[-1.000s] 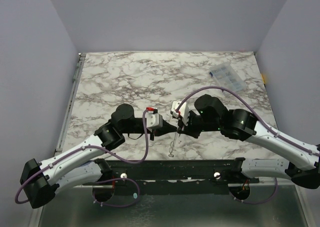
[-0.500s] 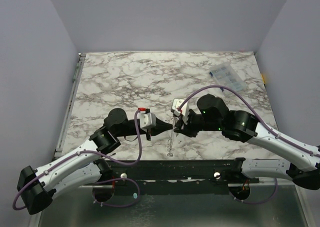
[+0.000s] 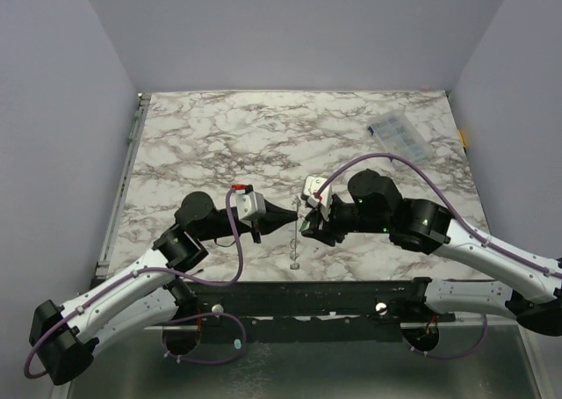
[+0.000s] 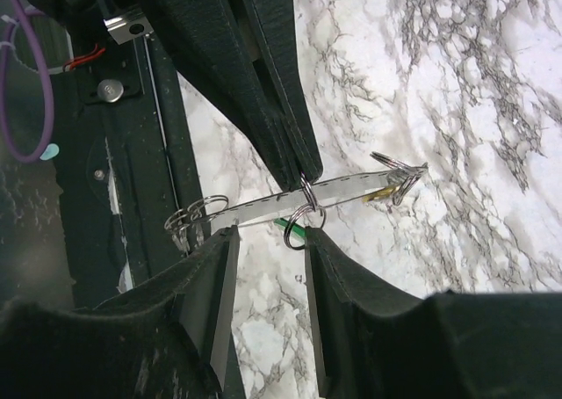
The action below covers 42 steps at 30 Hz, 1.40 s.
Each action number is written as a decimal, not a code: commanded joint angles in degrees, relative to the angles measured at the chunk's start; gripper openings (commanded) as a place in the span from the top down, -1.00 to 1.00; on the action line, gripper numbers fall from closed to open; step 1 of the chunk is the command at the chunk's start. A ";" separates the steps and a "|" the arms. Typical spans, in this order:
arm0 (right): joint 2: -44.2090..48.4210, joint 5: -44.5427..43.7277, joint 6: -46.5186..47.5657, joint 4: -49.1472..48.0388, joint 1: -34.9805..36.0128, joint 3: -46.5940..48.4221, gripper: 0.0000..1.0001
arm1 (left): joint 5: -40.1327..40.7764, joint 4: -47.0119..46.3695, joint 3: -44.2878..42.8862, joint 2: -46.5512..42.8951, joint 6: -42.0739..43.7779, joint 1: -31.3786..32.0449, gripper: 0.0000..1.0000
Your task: Put the keys on the keyring
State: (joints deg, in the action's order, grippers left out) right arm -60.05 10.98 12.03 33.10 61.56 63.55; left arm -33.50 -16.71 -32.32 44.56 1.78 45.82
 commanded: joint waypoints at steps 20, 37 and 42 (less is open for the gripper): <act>0.61 -5.97 0.95 -7.55 0.55 -1.80 0.32 | -1.17 -5.09 1.03 -1.57 -3.52 -1.78 1.00; -0.96 -6.01 1.15 -7.87 0.60 -2.50 0.51 | -1.24 -5.86 1.31 -2.02 -4.17 -2.33 1.00; -1.01 -6.66 1.32 -8.06 0.55 -2.88 0.51 | -1.46 -6.10 1.35 -2.05 -4.45 -2.52 1.00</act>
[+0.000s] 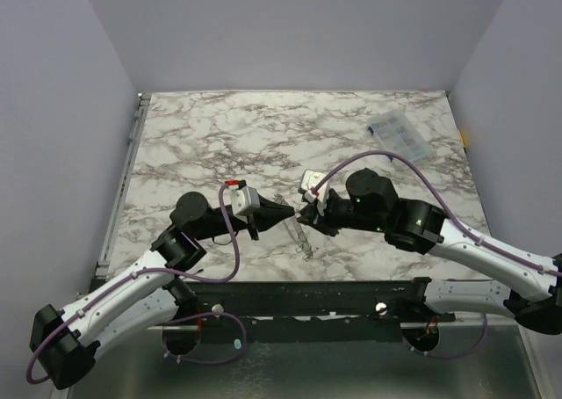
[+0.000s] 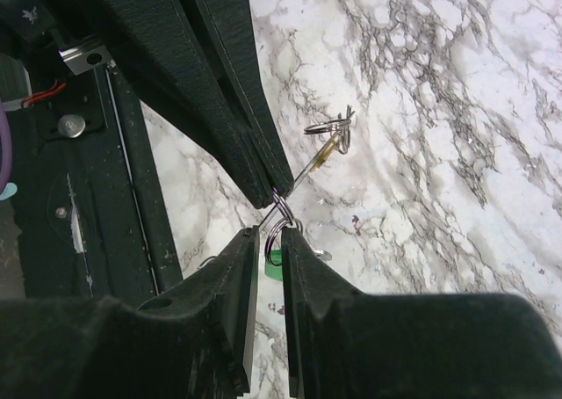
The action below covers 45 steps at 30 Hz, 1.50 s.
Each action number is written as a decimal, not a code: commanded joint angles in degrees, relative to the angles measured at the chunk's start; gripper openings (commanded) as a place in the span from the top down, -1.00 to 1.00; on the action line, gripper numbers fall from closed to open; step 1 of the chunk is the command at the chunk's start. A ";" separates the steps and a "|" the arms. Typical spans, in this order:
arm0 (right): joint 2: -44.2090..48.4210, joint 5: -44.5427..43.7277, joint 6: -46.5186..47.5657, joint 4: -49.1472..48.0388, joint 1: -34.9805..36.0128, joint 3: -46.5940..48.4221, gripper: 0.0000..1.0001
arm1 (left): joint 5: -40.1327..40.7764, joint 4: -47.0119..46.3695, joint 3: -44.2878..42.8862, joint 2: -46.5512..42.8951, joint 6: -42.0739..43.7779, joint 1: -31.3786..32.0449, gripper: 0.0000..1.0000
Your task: Put the keys on the keyring
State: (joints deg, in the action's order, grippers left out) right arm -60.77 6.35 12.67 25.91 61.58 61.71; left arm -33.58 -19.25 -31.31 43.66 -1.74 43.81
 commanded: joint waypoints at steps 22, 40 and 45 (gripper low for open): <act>-2.11 -0.91 1.18 -0.75 0.50 -0.19 0.93 | -1.66 -4.46 0.64 -1.30 -1.60 -1.03 1.00; -2.96 2.76 1.09 -2.73 0.56 0.58 0.97 | -1.96 -5.10 0.80 -1.04 -2.07 -1.37 1.00; -4.61 4.07 0.96 -1.60 0.60 2.80 0.99 | -1.67 -5.18 0.81 -1.04 -2.20 -1.54 1.00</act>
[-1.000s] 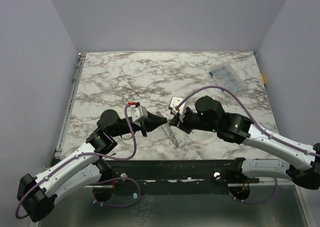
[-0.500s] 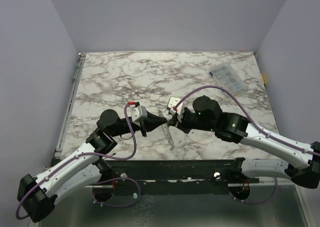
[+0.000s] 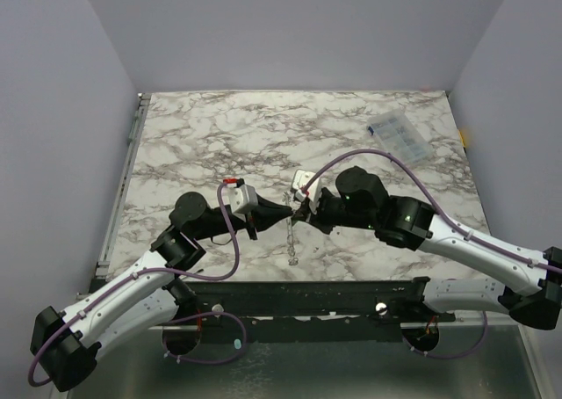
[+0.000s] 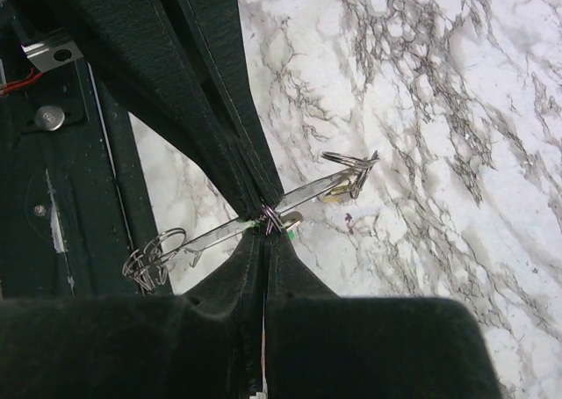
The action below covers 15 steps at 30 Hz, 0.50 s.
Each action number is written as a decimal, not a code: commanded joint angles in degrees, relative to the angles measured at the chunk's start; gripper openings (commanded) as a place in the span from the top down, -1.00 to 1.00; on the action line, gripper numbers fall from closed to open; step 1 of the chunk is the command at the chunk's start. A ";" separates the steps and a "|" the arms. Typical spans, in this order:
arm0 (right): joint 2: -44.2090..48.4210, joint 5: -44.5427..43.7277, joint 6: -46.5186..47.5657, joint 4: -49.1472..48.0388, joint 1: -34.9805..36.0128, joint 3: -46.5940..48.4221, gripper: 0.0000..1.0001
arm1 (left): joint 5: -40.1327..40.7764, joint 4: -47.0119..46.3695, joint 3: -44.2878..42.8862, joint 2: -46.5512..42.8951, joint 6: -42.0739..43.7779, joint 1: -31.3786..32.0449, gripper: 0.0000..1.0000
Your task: Put the keys on the keyring
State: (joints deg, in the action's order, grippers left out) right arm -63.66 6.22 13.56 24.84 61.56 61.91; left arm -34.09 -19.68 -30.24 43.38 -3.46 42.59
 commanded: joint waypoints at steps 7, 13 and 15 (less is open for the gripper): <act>-2.26 4.96 -0.49 -2.06 0.58 2.79 0.99 | -0.54 -4.75 -0.17 -0.91 -0.49 -0.43 1.00; -2.93 1.27 -2.98 -4.98 1.21 2.44 0.99 | 2.21 -4.81 -0.02 -1.57 -0.56 -0.91 1.00; -3.52 -1.17 -4.23 -6.80 1.52 2.20 0.99 | 3.89 -4.75 0.13 -2.01 -0.59 -1.21 1.00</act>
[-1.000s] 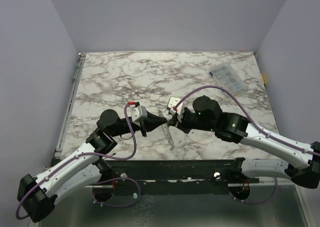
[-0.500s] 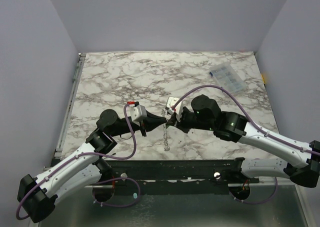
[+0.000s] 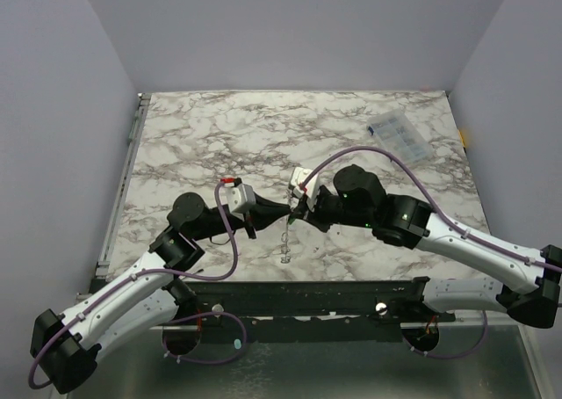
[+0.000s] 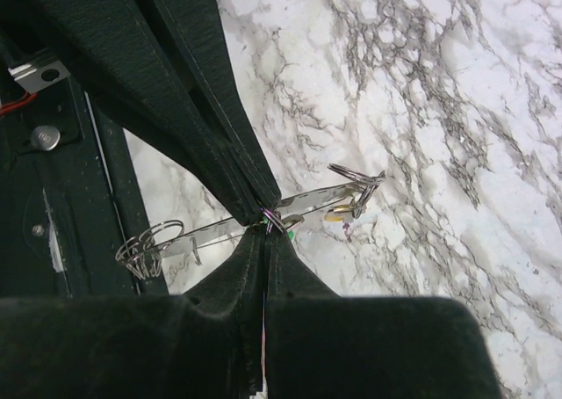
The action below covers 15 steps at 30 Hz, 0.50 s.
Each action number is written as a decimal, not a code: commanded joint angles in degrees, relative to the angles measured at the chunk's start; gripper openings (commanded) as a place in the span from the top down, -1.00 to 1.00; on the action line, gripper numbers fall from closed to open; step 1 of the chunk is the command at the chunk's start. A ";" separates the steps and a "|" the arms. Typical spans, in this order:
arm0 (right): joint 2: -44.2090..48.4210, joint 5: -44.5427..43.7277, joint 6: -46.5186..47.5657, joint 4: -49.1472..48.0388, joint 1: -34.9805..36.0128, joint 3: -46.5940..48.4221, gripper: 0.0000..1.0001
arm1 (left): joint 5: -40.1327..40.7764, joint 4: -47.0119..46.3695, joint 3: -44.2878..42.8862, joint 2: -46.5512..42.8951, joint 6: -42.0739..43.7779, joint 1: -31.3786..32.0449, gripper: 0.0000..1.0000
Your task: Put the keys on the keyring
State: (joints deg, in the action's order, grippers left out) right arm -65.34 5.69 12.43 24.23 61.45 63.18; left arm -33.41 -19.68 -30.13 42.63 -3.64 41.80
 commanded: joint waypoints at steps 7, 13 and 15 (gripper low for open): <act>-4.83 -7.30 -5.74 -12.75 2.83 1.31 0.99 | 9.74 -5.50 1.02 -2.77 -1.04 -1.45 1.00; -7.95 -6.43 -4.79 -14.58 3.84 3.27 0.99 | 12.42 -5.63 1.47 -3.80 -1.03 -1.96 1.00; -8.09 -7.78 -4.78 -14.96 3.96 3.40 0.99 | 12.35 -5.63 1.55 -3.99 -0.97 -2.20 1.00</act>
State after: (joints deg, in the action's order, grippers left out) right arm -71.92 -2.81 8.56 13.85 63.33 64.55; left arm -22.74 -20.47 -28.56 39.64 -3.90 39.70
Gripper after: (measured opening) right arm 0.031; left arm 0.017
